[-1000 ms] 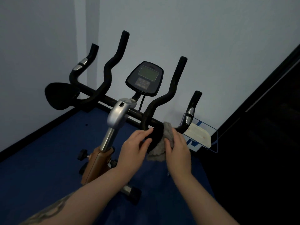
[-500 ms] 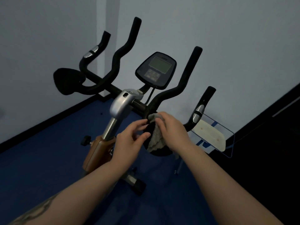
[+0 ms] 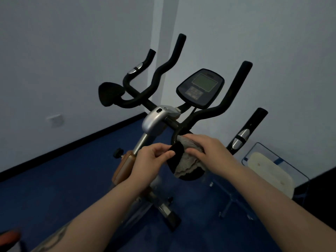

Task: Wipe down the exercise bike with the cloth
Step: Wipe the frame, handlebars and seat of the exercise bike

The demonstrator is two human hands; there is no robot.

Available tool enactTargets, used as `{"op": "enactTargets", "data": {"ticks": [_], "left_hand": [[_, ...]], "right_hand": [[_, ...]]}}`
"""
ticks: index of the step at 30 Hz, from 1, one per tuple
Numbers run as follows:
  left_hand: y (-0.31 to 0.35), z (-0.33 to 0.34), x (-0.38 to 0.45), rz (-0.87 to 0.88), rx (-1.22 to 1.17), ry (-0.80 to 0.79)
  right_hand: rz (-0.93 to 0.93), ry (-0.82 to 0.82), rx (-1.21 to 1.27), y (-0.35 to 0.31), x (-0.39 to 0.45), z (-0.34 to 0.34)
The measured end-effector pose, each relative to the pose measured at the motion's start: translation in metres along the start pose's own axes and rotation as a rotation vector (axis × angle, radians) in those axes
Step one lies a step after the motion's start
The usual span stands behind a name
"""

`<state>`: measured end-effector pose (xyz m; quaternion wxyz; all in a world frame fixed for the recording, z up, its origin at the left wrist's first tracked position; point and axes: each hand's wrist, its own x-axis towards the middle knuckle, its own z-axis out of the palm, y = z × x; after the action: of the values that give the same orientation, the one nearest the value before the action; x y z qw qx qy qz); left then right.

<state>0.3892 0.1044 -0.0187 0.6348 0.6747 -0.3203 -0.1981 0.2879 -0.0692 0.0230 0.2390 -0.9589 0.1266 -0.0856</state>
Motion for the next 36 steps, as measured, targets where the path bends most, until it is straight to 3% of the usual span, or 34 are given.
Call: {"op": "enactTargets", "data": {"ticks": [8,14,21,27,30,33,36], "left_hand": [[0.004,0.011,-0.013,-0.026,-0.015,0.085],[0.007,0.005,-0.01,-0.085,-0.013,0.061],[0.002,0.001,-0.011,-0.042,0.044,0.016],[-0.008,-0.008,0.001,-0.03,-0.023,-0.057],[-0.016,-0.009,0.004,-0.048,-0.071,-0.103],[-0.022,-0.014,0.011,-0.048,-0.099,-0.151],[-0.025,-0.018,0.018,-0.031,-0.135,-0.207]], "right_hand": [[-0.11,0.007,0.022,-0.002,0.009,0.002],[0.099,0.132,0.068,-0.011,0.013,0.013],[0.284,0.424,0.276,-0.025,-0.034,0.047],[0.448,0.5,0.344,-0.04,-0.014,0.039],[0.539,0.586,0.266,-0.049,-0.038,0.058],[0.662,0.632,-0.007,-0.051,-0.041,0.061],[0.768,0.578,0.085,-0.051,-0.019,0.049]]}}
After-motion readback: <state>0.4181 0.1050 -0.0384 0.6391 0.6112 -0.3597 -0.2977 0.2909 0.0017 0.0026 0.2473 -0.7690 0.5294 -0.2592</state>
